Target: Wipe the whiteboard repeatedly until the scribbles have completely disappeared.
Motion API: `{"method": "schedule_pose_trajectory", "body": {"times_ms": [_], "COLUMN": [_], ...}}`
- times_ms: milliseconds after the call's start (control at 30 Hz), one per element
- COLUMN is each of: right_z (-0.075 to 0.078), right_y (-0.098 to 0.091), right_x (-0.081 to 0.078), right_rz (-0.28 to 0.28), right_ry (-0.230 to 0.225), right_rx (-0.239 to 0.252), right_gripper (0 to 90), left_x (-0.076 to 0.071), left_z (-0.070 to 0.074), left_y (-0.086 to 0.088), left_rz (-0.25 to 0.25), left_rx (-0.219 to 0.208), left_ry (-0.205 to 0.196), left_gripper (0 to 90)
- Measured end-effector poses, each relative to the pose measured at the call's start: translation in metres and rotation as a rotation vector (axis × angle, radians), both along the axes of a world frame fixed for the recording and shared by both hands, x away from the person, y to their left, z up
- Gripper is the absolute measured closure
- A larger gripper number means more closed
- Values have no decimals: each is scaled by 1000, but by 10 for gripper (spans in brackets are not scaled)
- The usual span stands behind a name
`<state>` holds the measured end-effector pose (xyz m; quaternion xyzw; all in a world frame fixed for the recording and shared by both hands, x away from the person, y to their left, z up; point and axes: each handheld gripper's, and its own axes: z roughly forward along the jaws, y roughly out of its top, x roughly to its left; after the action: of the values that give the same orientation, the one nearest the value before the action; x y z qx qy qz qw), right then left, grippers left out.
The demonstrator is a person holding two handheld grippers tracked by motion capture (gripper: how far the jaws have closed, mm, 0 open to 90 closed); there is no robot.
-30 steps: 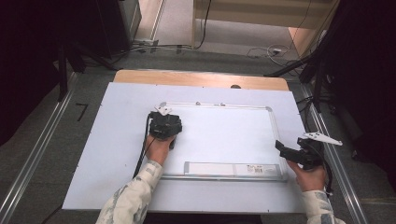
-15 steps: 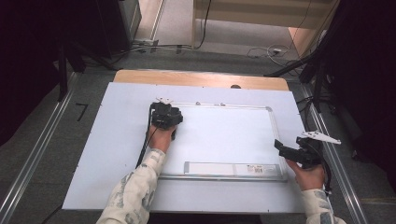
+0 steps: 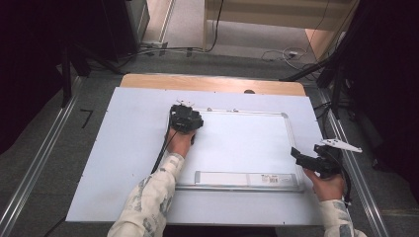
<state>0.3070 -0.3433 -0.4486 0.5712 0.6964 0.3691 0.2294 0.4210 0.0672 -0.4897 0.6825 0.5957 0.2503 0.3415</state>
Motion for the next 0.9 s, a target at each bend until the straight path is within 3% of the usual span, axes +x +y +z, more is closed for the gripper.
{"method": "schedule_pose_trajectory", "body": {"times_ms": [433, 667, 900], "right_z": [0, 0, 0], "right_y": [-1, -1, -3], "right_x": [0, -1, -3], "right_rz": [-1, 0, -6], "right_ry": [-2, 0, 1], "right_rx": [1, -3, -3], "right_gripper": [85, 85, 85], "left_x": [-13, -24, -33], "left_z": [0, -1, -1], "left_y": [-26, -21, -3], "left_rz": [-73, -74, -69], "left_rx": [11, 9, 7], "left_ry": [-3, -7, -7], "left_gripper": [396, 399, 403]}}
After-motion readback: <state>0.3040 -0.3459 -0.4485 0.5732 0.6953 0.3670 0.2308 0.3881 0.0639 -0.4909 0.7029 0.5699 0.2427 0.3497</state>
